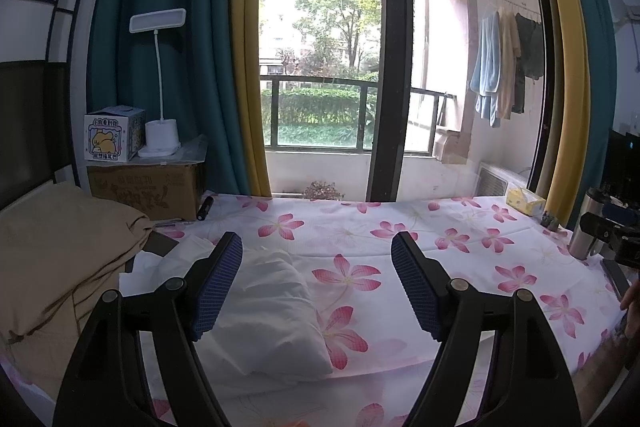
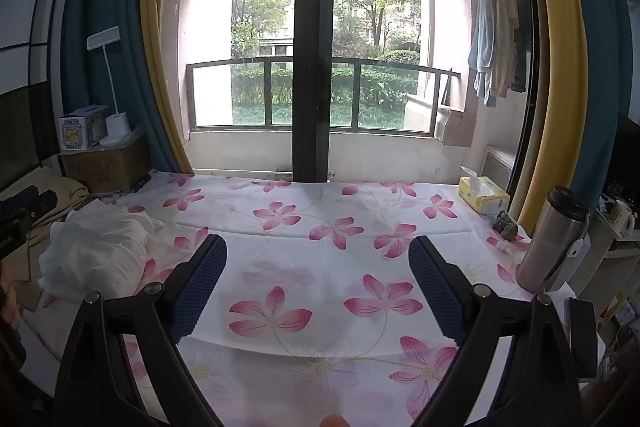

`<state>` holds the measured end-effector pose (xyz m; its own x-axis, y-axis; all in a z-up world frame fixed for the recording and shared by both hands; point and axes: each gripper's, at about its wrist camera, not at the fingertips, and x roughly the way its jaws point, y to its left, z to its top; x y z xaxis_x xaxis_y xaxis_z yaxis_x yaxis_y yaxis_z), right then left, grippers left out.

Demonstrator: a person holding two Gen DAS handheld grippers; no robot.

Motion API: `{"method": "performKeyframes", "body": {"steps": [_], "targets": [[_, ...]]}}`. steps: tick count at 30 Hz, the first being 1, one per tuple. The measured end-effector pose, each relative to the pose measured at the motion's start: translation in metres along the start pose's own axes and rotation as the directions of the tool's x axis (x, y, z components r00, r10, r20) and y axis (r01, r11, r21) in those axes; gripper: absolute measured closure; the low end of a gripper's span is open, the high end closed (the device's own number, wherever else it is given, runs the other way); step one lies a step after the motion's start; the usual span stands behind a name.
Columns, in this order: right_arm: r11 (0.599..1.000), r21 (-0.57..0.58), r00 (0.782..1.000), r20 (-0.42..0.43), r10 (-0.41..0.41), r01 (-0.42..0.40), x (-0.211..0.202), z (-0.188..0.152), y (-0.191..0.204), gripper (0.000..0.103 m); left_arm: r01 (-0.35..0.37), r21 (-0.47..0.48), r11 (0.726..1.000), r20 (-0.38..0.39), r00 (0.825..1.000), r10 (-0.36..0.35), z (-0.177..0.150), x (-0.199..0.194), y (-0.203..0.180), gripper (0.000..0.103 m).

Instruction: Fold large clothes

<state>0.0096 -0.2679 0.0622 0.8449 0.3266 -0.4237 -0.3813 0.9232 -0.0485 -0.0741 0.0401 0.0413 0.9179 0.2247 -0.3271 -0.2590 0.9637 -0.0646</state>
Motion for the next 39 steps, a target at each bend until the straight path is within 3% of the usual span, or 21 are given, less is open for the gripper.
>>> {"method": "performKeyframes", "body": {"steps": [39], "targets": [[1.000, 0.000, 1.000, 0.002, -0.006, 0.006, -0.0018, 0.0002, 0.0001, 0.011, 0.016, 0.004, 1.000, -0.007, 1.000, -0.016, -0.0013, -0.0013, -0.0046, 0.023]]}}
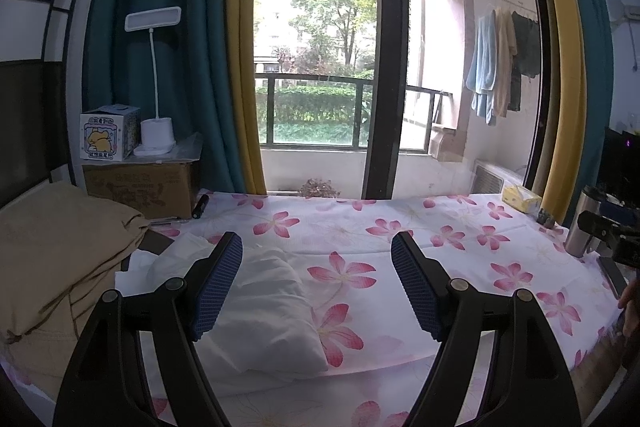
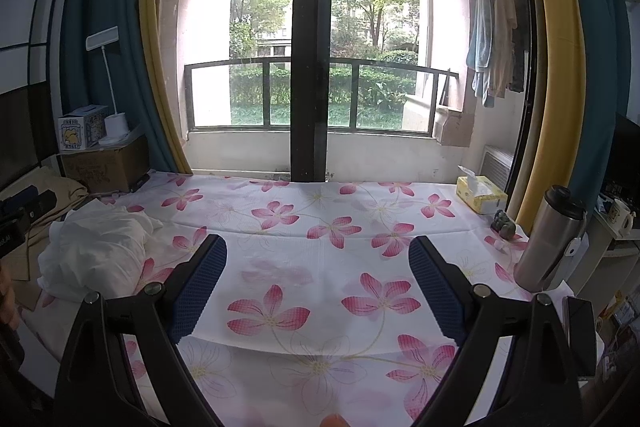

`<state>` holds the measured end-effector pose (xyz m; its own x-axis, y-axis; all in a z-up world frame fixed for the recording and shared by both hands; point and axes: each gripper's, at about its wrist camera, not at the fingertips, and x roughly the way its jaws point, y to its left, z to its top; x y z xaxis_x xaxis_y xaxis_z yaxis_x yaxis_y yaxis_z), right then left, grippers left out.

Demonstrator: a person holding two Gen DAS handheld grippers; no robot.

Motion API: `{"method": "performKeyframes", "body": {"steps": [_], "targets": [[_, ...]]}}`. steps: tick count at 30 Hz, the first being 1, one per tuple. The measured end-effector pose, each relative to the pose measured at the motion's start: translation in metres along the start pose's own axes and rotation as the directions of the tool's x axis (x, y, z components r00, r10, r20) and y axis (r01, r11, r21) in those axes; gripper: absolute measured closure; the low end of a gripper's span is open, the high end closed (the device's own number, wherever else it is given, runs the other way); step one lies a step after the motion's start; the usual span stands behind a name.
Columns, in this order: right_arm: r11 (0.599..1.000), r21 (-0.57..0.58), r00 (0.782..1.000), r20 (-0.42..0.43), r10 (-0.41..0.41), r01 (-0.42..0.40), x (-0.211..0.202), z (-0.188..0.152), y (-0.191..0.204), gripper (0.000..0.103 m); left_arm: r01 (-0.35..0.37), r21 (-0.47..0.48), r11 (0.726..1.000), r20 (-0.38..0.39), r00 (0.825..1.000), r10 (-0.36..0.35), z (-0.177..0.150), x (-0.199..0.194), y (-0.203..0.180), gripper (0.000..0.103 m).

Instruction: Fold large clothes

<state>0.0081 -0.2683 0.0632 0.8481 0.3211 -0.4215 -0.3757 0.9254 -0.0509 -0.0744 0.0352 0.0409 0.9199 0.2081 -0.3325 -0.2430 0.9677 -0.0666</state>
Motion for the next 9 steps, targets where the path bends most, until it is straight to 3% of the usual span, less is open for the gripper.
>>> {"method": "performKeyframes", "body": {"steps": [9], "targets": [[1.000, 0.001, 1.000, -0.005, 0.001, -0.001, 0.0004, -0.0006, 0.0001, 0.011, 0.028, -0.007, 1.000, -0.002, 1.000, -0.028, 0.0010, 0.0006, 0.0001, 0.023]]}}
